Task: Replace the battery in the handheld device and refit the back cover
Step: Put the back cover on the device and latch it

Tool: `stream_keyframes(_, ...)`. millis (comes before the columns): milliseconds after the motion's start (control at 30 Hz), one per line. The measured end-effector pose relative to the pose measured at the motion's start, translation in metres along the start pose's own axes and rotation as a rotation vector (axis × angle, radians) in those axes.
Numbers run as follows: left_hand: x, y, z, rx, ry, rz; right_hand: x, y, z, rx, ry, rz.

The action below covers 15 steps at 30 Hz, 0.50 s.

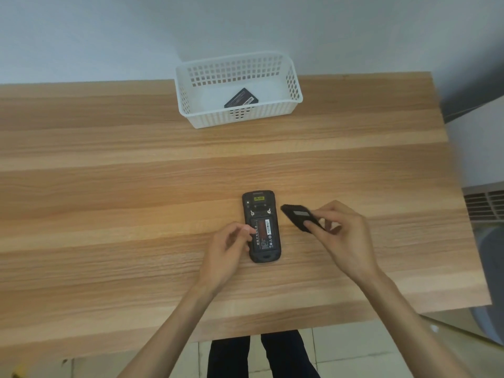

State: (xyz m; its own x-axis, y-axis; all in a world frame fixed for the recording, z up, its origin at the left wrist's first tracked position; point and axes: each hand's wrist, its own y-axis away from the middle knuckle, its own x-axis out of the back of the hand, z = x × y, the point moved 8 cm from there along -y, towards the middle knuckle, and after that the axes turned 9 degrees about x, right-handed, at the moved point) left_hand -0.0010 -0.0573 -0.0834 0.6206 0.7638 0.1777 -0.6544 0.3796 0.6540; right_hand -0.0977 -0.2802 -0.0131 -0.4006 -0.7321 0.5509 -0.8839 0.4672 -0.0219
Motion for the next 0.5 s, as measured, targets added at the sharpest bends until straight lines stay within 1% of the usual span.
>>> stream_keyframes(67,-0.006,-0.001,0.001,0.091,0.128,-0.053,-0.015,-0.001,-0.016,0.115,0.028,-0.051)
stream_keyframes(167,-0.020,-0.002,-0.001,0.308,0.407,-0.192,-0.038,0.005,-0.032,0.282,0.103,-0.136)
stream_keyframes(200,-0.023,-0.001,-0.001,0.343,0.478,-0.239,-0.043,0.007,-0.033,0.303,0.109,-0.151)
stream_keyframes(267,-0.024,-0.001,-0.002,0.331,0.550,-0.283,-0.050,0.010,-0.035,0.326,0.110,-0.163)
stream_keyframes(333,-0.020,0.000,-0.004,0.310,0.562,-0.265,-0.054,0.012,-0.036,0.331,0.098,-0.170)
stream_keyframes(400,-0.016,0.000,-0.008,0.303,0.537,-0.230,-0.052,0.012,-0.035,0.296,0.091,-0.138)
stream_keyframes(500,-0.011,-0.002,-0.013,0.276,0.537,-0.192,-0.047,0.009,-0.023,0.104,-0.037,-0.065)
